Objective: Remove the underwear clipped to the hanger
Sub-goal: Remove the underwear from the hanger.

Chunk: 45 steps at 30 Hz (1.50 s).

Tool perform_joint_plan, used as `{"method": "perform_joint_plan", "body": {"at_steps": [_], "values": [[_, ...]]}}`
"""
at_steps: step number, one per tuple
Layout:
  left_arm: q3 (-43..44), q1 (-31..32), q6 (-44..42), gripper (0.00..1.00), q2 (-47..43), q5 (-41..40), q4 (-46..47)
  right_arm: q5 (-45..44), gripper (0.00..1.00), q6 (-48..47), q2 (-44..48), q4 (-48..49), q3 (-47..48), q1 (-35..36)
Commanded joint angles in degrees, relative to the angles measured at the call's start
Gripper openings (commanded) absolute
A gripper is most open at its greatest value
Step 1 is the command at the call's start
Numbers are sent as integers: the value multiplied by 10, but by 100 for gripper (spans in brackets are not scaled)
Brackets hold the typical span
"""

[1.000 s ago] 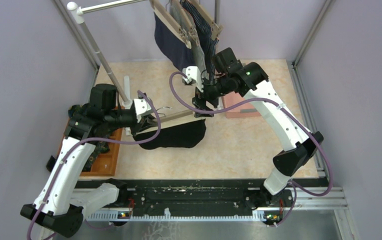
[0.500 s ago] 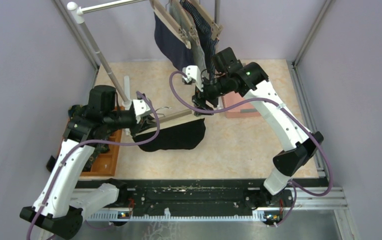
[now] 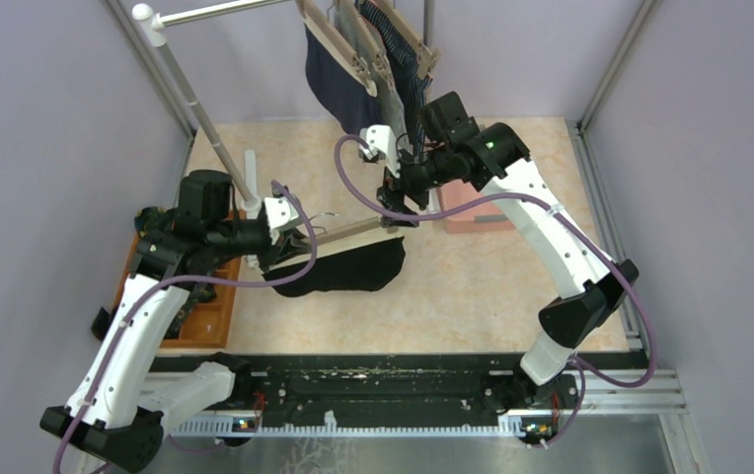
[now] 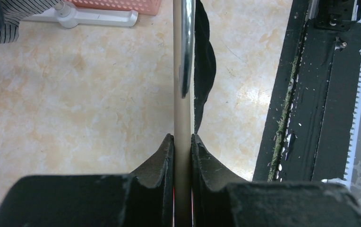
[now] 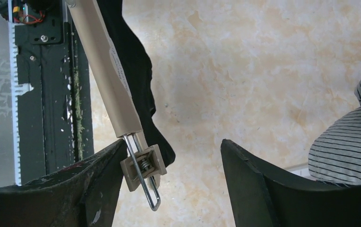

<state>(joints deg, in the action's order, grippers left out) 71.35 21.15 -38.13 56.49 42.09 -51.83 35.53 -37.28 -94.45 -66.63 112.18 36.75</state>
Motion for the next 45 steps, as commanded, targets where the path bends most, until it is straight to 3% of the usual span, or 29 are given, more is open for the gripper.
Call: {"method": "perform_joint_plan", "body": {"at_steps": [1, 18, 29, 30, 31, 33, 35, 45], "values": [[-4, 2, 6, 0, -10, 18, 21, 0, 72, 13, 27, 35, 25, 6], [9, 2, 7, 0, -1, 1, 28, -5, 56, -3, 48, 29, 5, 6], [21, 2, 15, 0, -1, -13, 45, 15, 35, -13, 41, 21, 4, 6], [20, 2, 17, 0, 0, -14, 47, 19, 36, -13, 39, 22, 5, 6], [20, 2, 16, 0, 1, -13, 47, 25, 42, -15, 38, 19, 5, 6], [21, 2, 13, 0, 2, -9, 46, 27, 64, -8, 38, 26, 1, 6], [20, 2, 8, 0, 2, -4, 46, 20, 71, 0, 38, 35, -8, 6], [7, 2, -8, 0, -16, -4, 42, 7, 79, -8, 33, 36, -8, 5]]}}
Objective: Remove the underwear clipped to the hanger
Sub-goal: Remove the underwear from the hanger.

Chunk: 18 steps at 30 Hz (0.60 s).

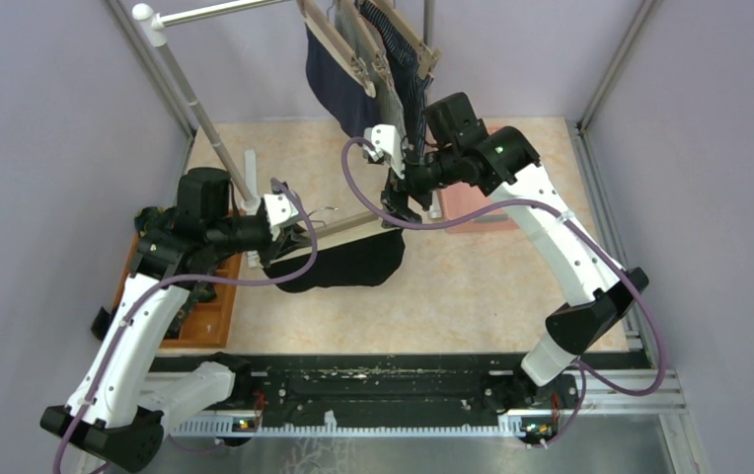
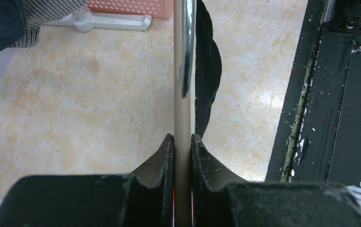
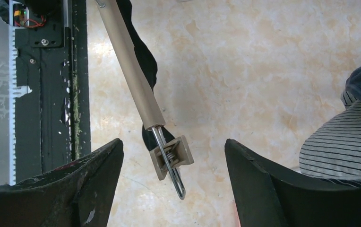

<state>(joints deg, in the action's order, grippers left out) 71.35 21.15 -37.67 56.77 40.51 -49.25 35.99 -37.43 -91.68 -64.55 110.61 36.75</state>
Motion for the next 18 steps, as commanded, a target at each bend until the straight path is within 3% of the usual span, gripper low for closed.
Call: {"method": "perform_joint_plan", "body": {"at_steps": [1, 9, 18], "values": [[6, 2, -14, 0, -23, 11, 17, 8, 79, -8, 4, 14, 10, 4], [2, 2, -9, 0, -35, 10, 21, 67, 75, -26, -11, 0, 30, -14], [-13, 2, -11, 0, -38, 17, 36, 85, 64, -36, -10, -7, 44, -15]]}}
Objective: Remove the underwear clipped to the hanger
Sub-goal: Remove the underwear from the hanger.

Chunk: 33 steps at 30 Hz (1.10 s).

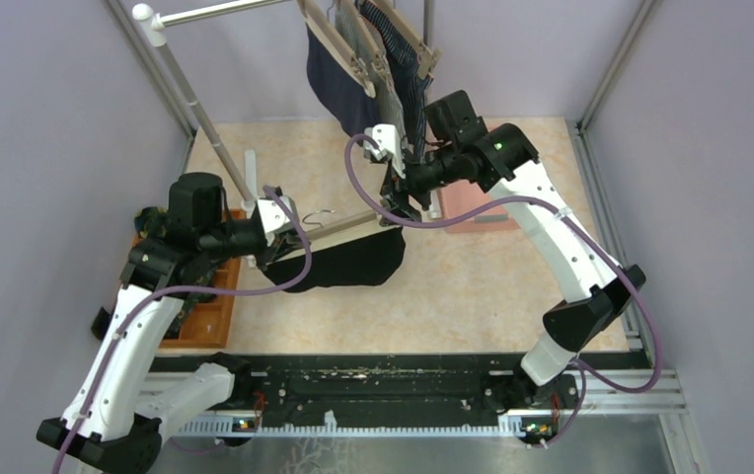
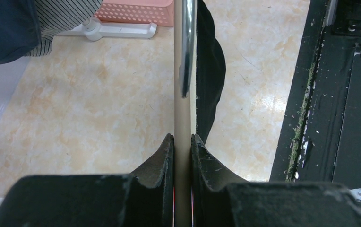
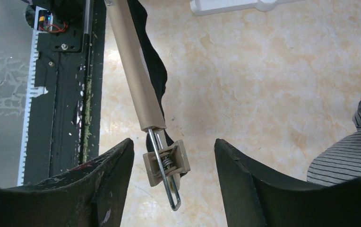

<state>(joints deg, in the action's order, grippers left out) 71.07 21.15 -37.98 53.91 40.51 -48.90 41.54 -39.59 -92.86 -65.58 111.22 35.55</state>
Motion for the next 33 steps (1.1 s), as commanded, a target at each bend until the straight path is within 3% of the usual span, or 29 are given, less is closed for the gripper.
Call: {"method": "perform_joint_plan", "body": {"at_steps": [1, 6, 18, 19, 20, 21, 33], "values": [[-13, 2, -6, 0, -12, 17, 37, 29, 62, -16, 1, 2, 39, -4], [-23, 2, -2, 0, -13, 20, 41, 32, 57, -18, -1, 0, 46, -4], [-23, 2, 5, 0, -11, 18, 65, 35, 58, -21, -5, 0, 35, -4], [-23, 2, 5, 0, -10, 18, 65, 34, 49, -21, -4, 1, 34, -4], [-23, 2, 6, 0, -9, 16, 65, 32, 15, -19, -2, 4, 32, -4], [-22, 2, 6, 0, -8, 16, 65, 23, 0, -6, 2, 20, 26, -4], [-16, 2, 10, 0, -8, 3, 65, 35, 0, 11, -1, 34, 26, -21]]}}
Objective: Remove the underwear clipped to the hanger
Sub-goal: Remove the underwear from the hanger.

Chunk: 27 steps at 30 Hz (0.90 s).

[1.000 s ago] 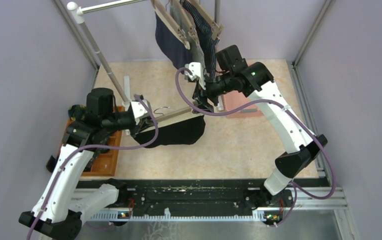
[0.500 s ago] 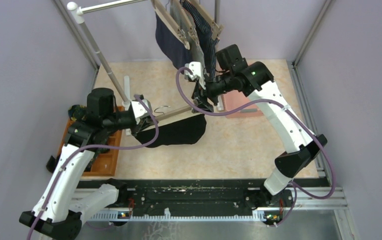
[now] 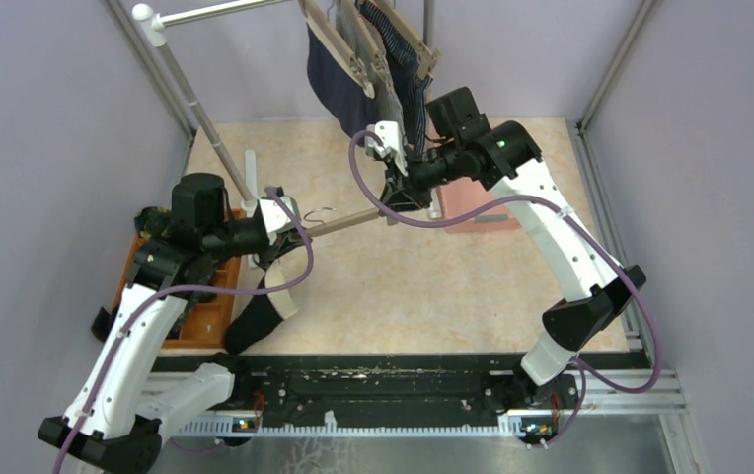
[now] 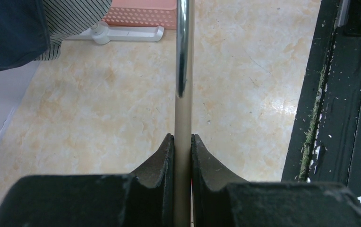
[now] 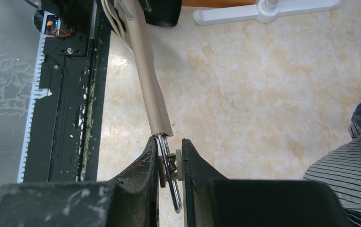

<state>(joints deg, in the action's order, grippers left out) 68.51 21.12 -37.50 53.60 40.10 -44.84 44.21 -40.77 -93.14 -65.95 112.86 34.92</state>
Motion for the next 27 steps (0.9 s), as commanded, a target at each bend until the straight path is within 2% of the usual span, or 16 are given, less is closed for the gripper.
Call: {"method": "perform_joint_plan", "body": {"at_steps": [1, 2, 3, 4, 5, 6, 7, 13, 21, 25, 27], "values": [[10, 2, 6, 0, -5, 6, 26, 9, 0, 25, 2, 40, 10, -15], [11, 2, 7, 0, -4, 5, 27, 6, 0, 30, 2, 45, 9, -15], [13, 2, 7, 0, -3, 6, 28, -2, 5, 41, 5, 59, 4, -15], [15, 2, 6, 0, -3, 5, 28, -20, 23, 60, 11, 83, -6, -16], [16, 2, 6, 0, -2, 4, 28, -47, 49, 80, 18, 107, -19, -16], [16, 2, 5, 0, 0, 4, 29, -72, 66, 100, 24, 129, -35, -16], [17, 2, 5, 0, 1, 3, 30, -91, 72, 107, 28, 138, -42, -18], [16, 2, 33, 0, -5, -21, 85, -82, 85, 106, 37, 124, -37, -33], [-5, 2, 138, 0, -31, -74, 268, -96, 86, 162, 46, 182, -41, -47], [-29, 2, 183, 0, -35, -78, 360, -56, 84, 232, 76, 280, -79, -51], [-45, 2, 197, 0, -34, -81, 392, -15, 74, 287, 119, 408, -151, -52]]}}
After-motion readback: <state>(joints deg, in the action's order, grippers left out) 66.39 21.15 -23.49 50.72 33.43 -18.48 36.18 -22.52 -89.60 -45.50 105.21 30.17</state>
